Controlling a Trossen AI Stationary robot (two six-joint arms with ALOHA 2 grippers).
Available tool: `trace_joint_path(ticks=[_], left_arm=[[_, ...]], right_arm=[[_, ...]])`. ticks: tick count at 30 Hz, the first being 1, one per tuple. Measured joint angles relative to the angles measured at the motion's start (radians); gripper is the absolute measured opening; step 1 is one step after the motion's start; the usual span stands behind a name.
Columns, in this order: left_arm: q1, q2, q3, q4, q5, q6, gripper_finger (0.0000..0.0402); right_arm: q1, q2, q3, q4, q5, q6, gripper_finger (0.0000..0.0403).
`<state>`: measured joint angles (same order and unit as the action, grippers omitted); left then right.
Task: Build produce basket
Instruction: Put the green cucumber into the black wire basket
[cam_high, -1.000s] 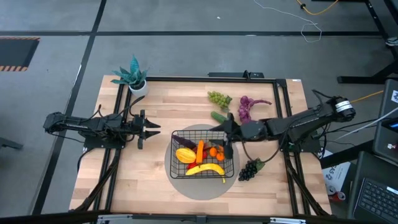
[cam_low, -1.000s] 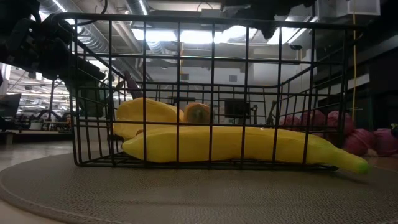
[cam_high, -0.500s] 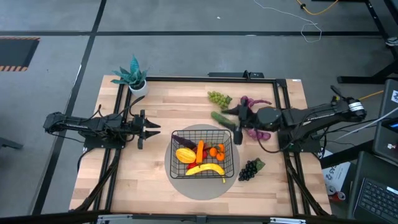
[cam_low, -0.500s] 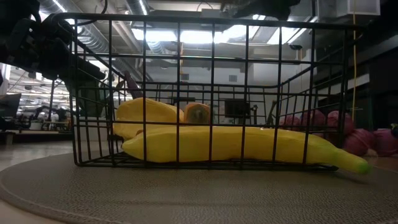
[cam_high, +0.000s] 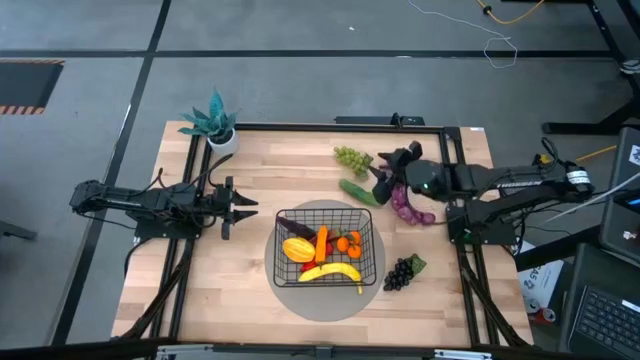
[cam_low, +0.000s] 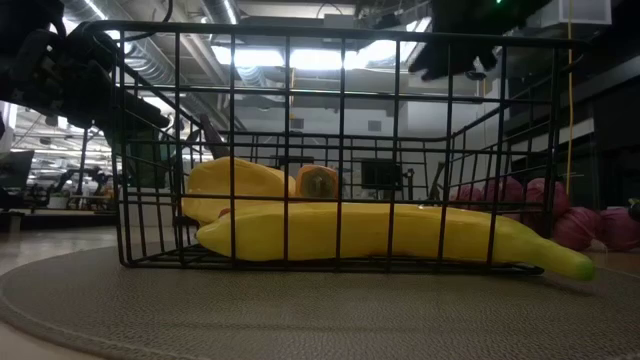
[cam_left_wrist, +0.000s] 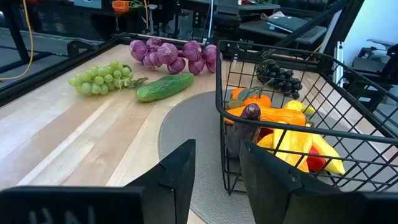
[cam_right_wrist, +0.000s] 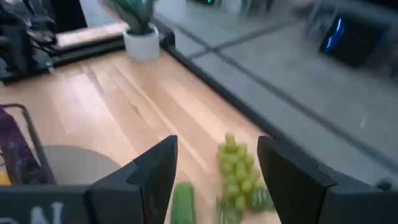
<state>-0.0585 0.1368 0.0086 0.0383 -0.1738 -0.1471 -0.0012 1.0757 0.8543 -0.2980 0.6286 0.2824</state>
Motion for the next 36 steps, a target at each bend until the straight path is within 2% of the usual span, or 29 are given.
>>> trace_joint_path(ticks=[6,12,21,29,36], left_arm=[[0.000,0.000,0.000,0.000,0.000,0.000,0.0121],[0.000,0.000,0.000,0.000,0.000,0.000,0.0121],[0.000,0.000,0.000,0.000,0.000,0.000,0.0121],[0.000,0.000,0.000,0.000,0.000,0.000,0.0121],[0.000,0.000,0.000,0.000,0.000,0.000,0.0121]], right_arm=[[-0.156,0.024,0.000,-0.079,-0.206,0.080,0.0225],[-0.247,0.097,0.000,-0.088,-0.406,0.102,0.0225],[-0.350,0.247,0.000,-0.076,-0.428,0.103,0.0225],[-0.369,0.358,0.000,-0.033,-0.602,0.099,0.0225],[-0.369,0.462,0.000,-0.033,-0.645,0.051,0.0225]])
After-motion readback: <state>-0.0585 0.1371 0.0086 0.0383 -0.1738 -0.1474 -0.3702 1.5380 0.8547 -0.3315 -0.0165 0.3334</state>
